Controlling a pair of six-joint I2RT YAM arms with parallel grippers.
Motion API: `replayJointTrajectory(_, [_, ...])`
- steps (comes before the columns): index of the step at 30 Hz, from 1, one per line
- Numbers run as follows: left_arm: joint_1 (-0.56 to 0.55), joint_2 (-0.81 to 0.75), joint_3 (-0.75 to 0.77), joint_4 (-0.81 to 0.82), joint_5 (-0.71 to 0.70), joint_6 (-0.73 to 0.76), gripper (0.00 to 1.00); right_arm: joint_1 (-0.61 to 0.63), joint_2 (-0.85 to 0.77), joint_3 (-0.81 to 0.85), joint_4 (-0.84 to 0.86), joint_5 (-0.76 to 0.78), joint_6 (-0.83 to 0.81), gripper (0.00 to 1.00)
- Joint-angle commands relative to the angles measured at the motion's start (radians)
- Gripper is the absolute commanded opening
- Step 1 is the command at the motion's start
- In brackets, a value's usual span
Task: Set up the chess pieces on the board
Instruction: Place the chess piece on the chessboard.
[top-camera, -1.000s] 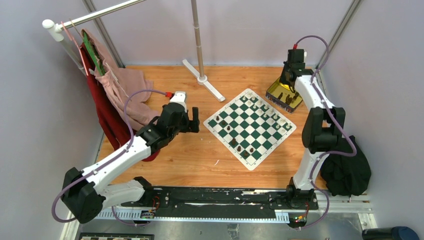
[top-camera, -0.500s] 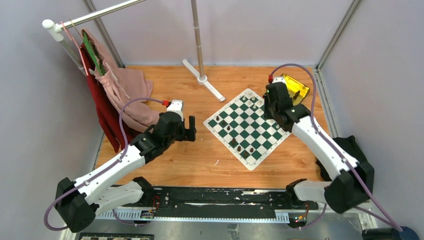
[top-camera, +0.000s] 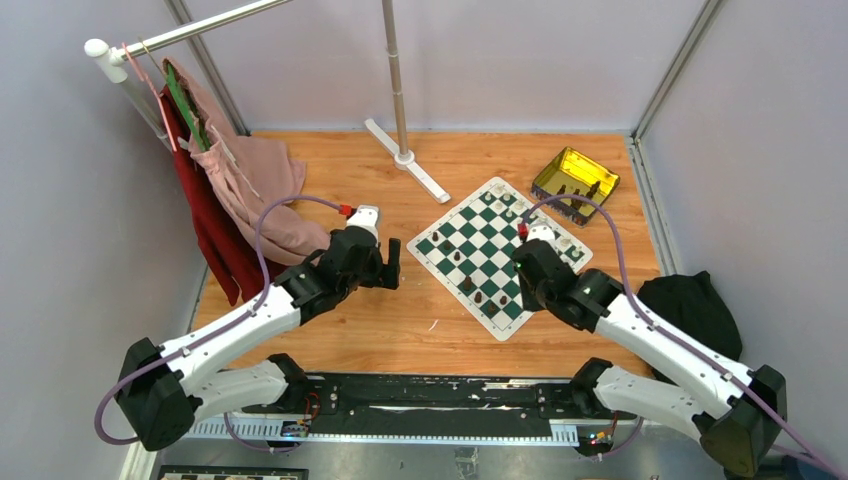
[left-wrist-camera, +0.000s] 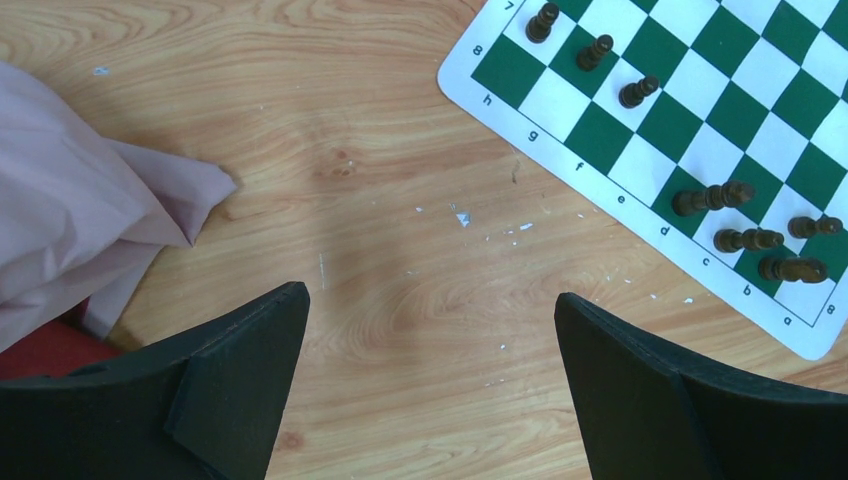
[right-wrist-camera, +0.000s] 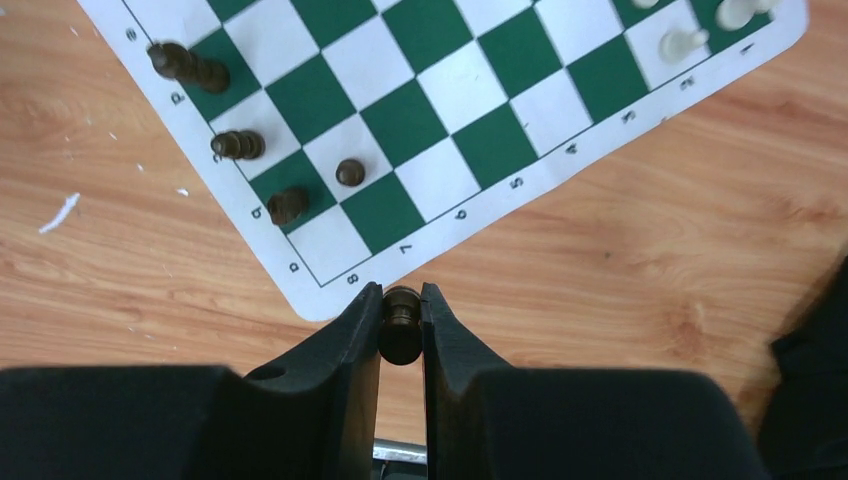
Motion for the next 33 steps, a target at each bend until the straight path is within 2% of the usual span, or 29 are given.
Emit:
replayJointTrajectory(1, [-0.017,0.013,0.026,0.017,-0.018,0.004,1.00,0.061,0.021,-0.060,-0.004,0.030,0.086,0.00])
replayJointTrajectory(6, [-0.025,0.003,0.030,-0.006,-0.032,0.021,1.00,0.095,0.061,-0.135,0.136,-0.015,0.082,0.00])
replayJointTrajectory(15, [-0.026,-0.025,0.002,-0.016,-0.043,0.026,1.00,0.163,0.190,-0.186,0.288,-0.013,0.114,0.00])
replayJointTrajectory(25, [-0.026,-0.026,-0.001,-0.019,-0.040,0.047,1.00,0.226,0.262,-0.220,0.351,0.040,0.165,0.00])
replayJointTrajectory(33, [-0.026,-0.024,-0.010,-0.014,-0.031,0.058,1.00,0.237,0.284,-0.233,0.332,0.093,0.195,0.00])
